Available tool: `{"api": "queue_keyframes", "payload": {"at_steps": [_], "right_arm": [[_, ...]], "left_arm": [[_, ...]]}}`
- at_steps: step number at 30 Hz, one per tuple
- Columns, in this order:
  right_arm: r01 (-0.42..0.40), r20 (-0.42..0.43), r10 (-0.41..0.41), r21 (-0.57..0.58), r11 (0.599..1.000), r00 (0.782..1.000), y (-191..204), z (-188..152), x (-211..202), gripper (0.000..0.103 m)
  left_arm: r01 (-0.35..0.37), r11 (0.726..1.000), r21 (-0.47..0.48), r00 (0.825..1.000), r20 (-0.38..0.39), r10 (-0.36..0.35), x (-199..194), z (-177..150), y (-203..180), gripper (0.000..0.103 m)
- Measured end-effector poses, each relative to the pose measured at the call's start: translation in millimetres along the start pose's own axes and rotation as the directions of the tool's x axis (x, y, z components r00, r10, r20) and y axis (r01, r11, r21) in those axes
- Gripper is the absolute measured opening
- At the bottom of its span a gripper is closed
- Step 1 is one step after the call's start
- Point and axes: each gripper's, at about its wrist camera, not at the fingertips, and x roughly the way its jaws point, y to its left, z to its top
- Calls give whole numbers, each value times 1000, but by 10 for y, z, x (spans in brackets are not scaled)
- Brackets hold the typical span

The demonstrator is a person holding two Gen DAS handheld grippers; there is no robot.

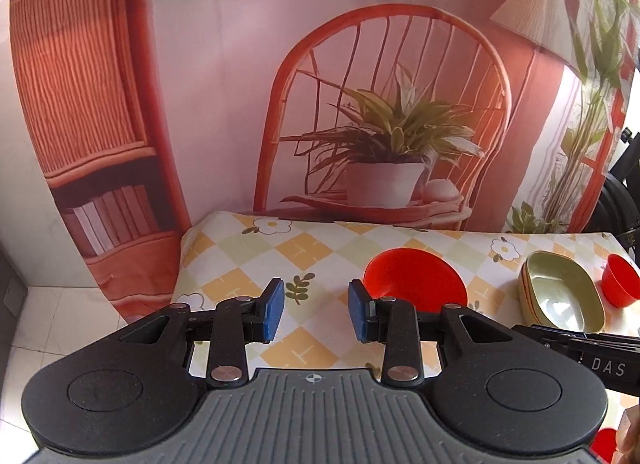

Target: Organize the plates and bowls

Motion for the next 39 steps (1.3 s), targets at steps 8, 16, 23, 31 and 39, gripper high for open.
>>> {"api": "queue_keyframes", "payload": {"at_steps": [8,16,23,31,39], "right_arm": [[60,-54,-53,147,987,997,-245,189,589,21],[90,-92,-74,185,979,993,-390,243,959,21],[73,-120,-52,180,981,991,-380,203,1137,16],[50,-123,-30,163,985,992,-349,192,1108,8],[2,-113,14,146,989,993,-247,186,936,7]], "left_arm": [[136,988,-68,987,-80,-141,736,-27,-92,37],[150,977,-154,975,-139,-171,1145,-77,-18,37],[176,965,-192,964,-164,-209,1314,-159,-5,37],[194,962,-194,957,-176,-229,1321,-259,-50,13],[179,966,-184,966,-155,-209,1052,-222,23,11]]}}
